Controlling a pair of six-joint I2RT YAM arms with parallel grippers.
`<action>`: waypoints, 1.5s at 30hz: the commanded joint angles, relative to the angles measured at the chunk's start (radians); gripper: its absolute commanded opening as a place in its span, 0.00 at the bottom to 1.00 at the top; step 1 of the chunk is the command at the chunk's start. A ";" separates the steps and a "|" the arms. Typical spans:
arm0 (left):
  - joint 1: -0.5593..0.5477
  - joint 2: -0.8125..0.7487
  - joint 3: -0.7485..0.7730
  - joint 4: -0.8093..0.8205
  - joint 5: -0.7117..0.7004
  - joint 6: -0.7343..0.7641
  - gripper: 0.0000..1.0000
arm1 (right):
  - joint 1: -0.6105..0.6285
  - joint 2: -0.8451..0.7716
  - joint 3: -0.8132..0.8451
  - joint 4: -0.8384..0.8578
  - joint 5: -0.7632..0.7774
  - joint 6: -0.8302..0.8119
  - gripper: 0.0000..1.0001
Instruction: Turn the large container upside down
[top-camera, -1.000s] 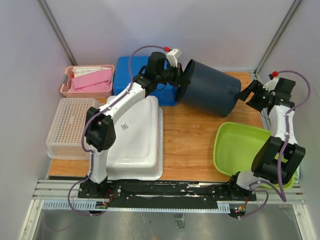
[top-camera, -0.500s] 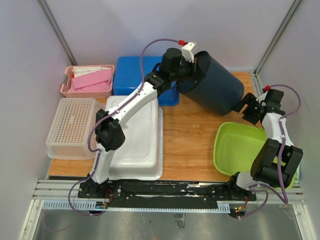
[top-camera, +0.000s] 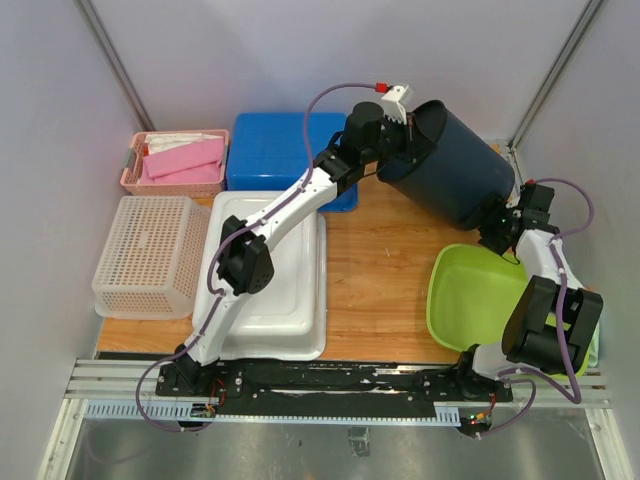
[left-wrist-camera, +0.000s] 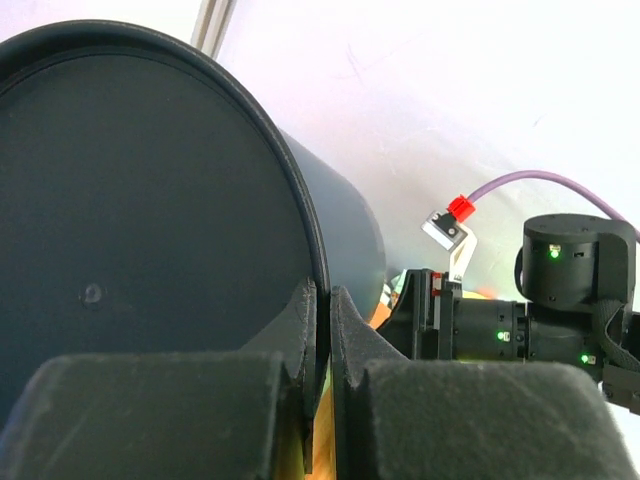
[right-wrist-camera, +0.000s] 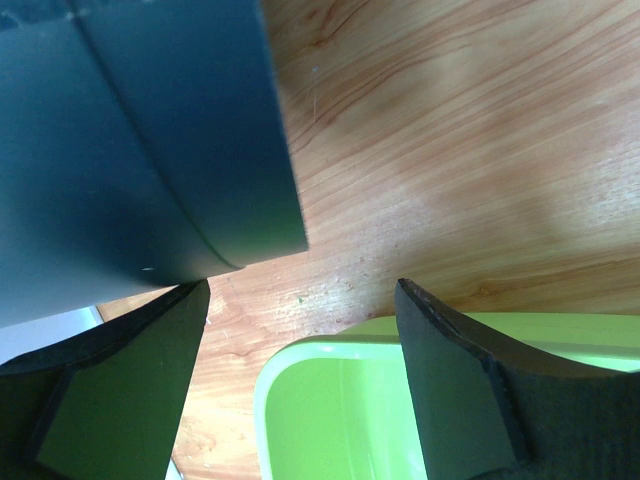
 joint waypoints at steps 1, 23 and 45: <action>-0.044 -0.016 0.063 0.094 0.006 0.025 0.00 | 0.011 0.026 0.009 0.009 0.025 0.002 0.75; -0.049 -0.190 0.040 -0.041 -0.147 0.313 0.00 | 0.130 0.075 0.051 0.102 -0.026 0.059 0.56; -0.072 -0.077 0.099 -0.049 0.036 0.225 0.00 | 0.252 0.197 0.106 0.205 -0.050 0.176 0.27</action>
